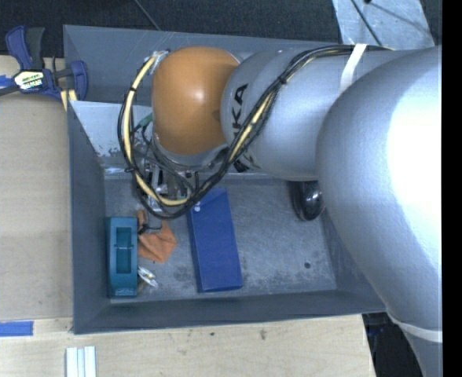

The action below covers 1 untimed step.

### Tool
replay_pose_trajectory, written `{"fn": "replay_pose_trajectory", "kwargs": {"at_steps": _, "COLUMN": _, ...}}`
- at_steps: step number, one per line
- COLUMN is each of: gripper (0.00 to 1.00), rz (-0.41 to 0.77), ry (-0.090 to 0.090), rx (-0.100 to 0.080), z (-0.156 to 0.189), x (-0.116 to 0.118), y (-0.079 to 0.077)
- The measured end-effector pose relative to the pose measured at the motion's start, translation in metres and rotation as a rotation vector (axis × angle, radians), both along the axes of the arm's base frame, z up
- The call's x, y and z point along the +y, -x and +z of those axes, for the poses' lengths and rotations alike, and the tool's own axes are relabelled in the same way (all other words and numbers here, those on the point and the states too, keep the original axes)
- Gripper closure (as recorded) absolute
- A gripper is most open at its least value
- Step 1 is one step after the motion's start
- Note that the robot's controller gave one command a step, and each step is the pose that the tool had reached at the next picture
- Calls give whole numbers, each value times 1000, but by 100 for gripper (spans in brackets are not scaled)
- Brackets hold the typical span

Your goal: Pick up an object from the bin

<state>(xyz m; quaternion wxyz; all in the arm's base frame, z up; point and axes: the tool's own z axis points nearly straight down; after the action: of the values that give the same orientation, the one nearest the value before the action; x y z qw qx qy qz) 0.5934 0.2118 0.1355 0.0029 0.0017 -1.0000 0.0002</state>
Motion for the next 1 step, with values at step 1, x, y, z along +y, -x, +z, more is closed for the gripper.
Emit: {"fn": "replay_pose_trajectory", "kwargs": {"at_steps": 1, "gripper": 0, "rz": -3, "ry": -2, "rx": -7, "z": 5, "x": -1, "y": -2}}
